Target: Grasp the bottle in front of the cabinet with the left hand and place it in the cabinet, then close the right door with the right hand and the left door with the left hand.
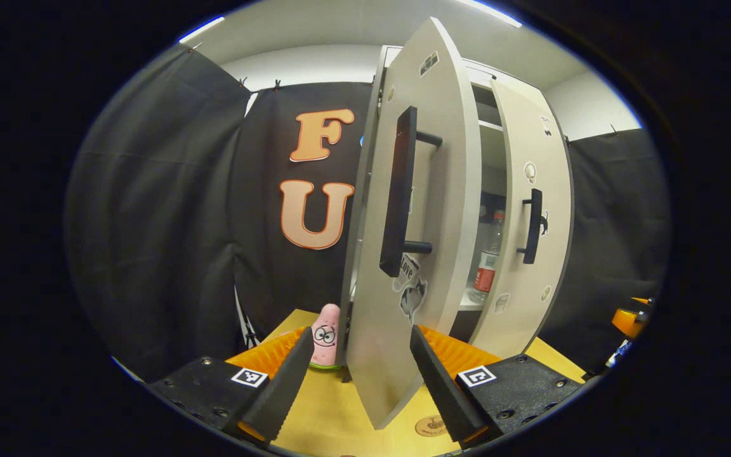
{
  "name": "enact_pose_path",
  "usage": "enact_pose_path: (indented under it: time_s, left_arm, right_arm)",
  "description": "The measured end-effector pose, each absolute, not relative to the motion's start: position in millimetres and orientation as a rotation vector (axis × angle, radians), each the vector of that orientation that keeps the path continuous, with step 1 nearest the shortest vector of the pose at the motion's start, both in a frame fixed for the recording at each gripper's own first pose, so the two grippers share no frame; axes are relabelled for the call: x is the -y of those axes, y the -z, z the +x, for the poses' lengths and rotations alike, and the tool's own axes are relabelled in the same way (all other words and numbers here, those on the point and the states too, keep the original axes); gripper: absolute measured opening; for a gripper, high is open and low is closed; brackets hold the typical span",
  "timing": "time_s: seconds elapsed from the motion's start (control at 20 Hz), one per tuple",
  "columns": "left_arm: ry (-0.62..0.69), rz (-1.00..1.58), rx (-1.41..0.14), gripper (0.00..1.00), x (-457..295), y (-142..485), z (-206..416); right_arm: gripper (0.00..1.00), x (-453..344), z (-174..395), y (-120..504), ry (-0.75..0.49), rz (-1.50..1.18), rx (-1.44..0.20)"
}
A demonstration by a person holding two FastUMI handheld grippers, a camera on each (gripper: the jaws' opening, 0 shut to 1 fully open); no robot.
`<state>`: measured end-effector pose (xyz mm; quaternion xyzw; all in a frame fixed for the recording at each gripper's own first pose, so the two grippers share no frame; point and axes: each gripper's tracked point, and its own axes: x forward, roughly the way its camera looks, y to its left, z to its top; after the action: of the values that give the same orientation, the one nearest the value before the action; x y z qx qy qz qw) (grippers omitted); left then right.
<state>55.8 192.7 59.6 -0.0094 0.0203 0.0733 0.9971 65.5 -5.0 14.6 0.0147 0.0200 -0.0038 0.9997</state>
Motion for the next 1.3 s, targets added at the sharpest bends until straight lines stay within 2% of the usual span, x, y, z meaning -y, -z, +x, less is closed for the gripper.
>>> enact_pose_path:
  time_s: [0.1,0.15,0.2,0.25,0.35,0.4,0.45,0.55,0.6,0.75,0.85,1.0,1.3]
  left_arm:
    - [-0.118,-0.032,-0.045,0.91,-182,-58,61]
    - [-0.106,-0.037,-0.047,0.94,-177,-57,65]
    - [-0.094,-0.04,-0.049,0.91,-173,-56,68]
    - [-0.085,-0.042,-0.051,0.94,-169,-55,70]
    - [-0.086,-0.035,-0.058,0.91,-166,-54,78]
    - [-0.089,-0.025,-0.058,0.94,-165,-55,81]
    - [-0.089,-0.011,-0.055,0.91,-162,-56,84]
    - [-0.084,0.008,-0.05,0.91,-158,-57,92]
    - [-0.081,0.008,-0.05,0.94,-156,-57,94]
    - [-0.059,-0.011,-0.048,0.91,-145,-56,104]
    - [-0.033,-0.024,-0.045,0.94,-135,-55,113]
    - [0.006,-0.043,-0.018,0.91,-116,-57,138]
    - [0.072,-0.009,0.01,0.91,-68,-62,188]
  right_arm:
    - [0.96,13,64,-15,0.029,0.027,-0.04]
    - [0.96,13,65,-18,0.035,0.029,-0.04]
    - [0.96,15,65,-18,0.04,0.033,-0.04]
    - [0.96,16,64,-18,0.043,0.038,-0.04]
    - [0.95,19,64,-16,0.051,0.043,-0.044]
    - [0.96,20,64,-15,0.055,0.044,-0.047]
    - [0.96,22,64,-15,0.06,0.044,-0.047]
    - [0.96,26,62,-16,0.07,0.041,-0.047]
    - [0.96,28,63,-16,0.077,0.039,-0.047]
    - [0.96,36,60,-13,0.094,0.039,-0.047]
    - [0.96,40,60,-13,0.105,0.041,-0.049]
    - [0.96,44,62,-12,0.12,0.044,-0.053]
    - [0.96,47,67,-10,0.134,0.047,-0.058]
